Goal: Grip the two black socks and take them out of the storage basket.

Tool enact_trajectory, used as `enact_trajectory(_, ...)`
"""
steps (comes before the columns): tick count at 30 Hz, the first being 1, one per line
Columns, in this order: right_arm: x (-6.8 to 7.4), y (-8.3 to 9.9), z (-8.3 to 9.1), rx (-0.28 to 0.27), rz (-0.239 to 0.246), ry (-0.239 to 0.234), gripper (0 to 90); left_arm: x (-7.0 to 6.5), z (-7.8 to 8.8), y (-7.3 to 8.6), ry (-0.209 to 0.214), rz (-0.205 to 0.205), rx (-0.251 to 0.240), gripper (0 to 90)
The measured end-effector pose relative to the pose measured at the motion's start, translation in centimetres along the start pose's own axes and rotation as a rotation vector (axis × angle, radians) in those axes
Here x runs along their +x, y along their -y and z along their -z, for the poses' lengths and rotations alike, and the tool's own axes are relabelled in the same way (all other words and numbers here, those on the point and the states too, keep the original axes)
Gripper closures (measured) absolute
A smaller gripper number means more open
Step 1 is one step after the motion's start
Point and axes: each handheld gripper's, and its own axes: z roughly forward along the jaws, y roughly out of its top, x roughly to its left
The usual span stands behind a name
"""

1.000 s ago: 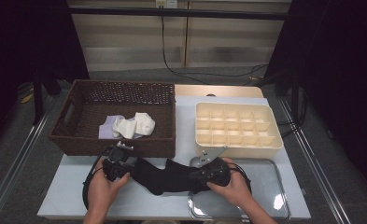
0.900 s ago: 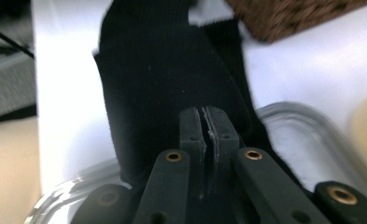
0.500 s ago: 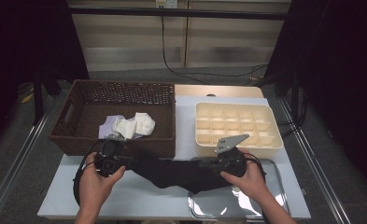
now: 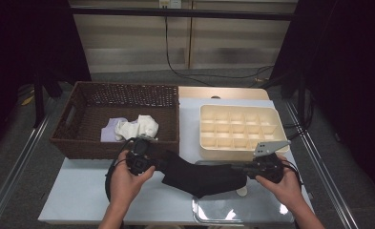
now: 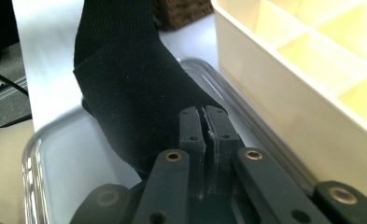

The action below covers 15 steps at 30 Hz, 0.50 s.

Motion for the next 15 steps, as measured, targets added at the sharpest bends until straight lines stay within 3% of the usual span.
enact_trajectory(5, -0.5, 1.6, 0.1, 0.025, -0.023, 0.018, 85.5, -0.2, -2.2, 0.8, 0.031, 0.011, 0.044, 81.8)
enact_trajectory(8, -0.7, 2.3, 0.0, 0.028, -0.029, 0.020, 85.5, -0.4, -2.9, 1.5, 0.027, 0.011, 0.068, 81.5)
enact_trajectory(15, -0.6, 2.8, -1.0, 0.053, -0.030, 0.022, 85.4, -0.4, -3.5, 2.1, -0.075, -0.029, 0.070, 62.4)
